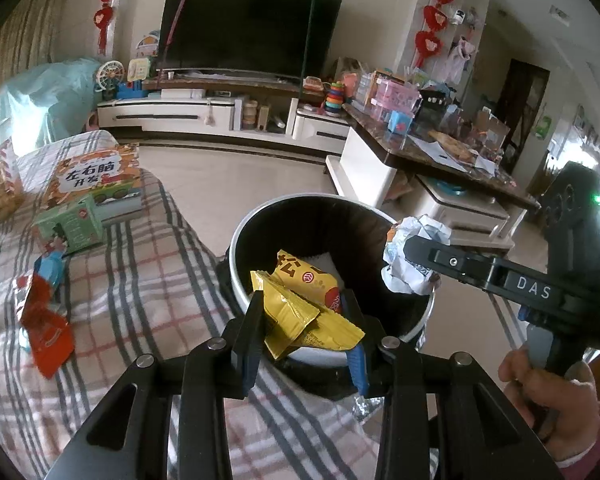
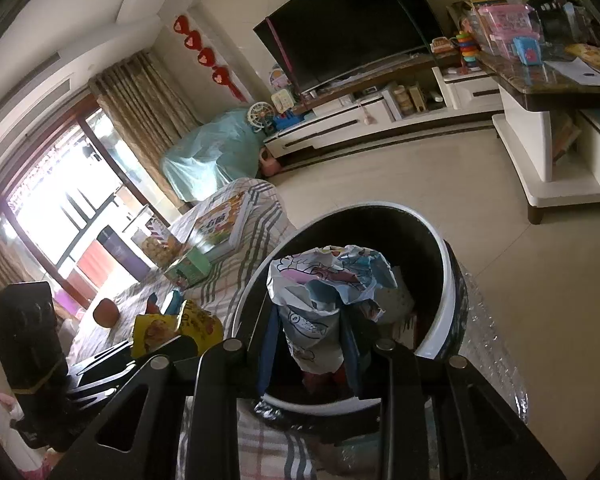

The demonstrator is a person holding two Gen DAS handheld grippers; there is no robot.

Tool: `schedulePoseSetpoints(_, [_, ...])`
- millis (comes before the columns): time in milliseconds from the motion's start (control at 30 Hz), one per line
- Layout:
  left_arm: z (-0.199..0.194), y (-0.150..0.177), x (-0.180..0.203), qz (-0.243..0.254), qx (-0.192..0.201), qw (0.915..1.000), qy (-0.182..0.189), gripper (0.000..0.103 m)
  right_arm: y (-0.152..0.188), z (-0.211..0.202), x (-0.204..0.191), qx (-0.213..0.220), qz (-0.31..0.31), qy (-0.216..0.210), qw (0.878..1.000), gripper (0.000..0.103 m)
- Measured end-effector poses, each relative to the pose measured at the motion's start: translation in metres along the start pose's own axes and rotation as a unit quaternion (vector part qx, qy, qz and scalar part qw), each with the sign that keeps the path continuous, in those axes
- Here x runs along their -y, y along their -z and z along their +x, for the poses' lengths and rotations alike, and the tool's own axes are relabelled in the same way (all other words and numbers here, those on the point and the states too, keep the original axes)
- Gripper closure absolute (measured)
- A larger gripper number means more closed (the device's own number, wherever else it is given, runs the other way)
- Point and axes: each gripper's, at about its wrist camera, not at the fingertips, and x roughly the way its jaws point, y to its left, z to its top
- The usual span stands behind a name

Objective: Collect trash
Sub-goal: 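Carry the yellow wrapper and white paper wrapper over the trash bin, then open both grippers to drop the wrappers into the bin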

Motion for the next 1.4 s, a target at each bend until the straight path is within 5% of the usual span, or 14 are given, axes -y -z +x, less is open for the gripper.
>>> schedulePoseSetpoints(800, [0.035, -0.017, 0.014, 0.009, -0.017, 0.9998, -0.011, 0.062, -0.011, 0.017, 0.011, -0.017, 0.004, 0.012, 1.000, 0.069])
schedulePoseSetpoints(900, [0.036, -0.017, 0.015, 0.007, -0.019, 0.9997, -0.017, 0.048, -0.013, 0.018, 0.014, -0.019, 0.009, 0.014, 1.000, 0.054])
schedulePoseSetpoints(967, [0.036, -0.017, 0.015, 0.006, -0.020, 0.9996, -0.019, 0.045, -0.014, 0.017, 0.014, -0.015, 0.012, 0.015, 1.000, 0.032])
schedulePoseSetpoints(1400, [0.008, 0.011, -0.009, -0.040, -0.021, 0.9987, -0.024, 0.038, -0.001, 0.006, 0.003, -0.005, 0.022, 0.004, 1.000, 0.017])
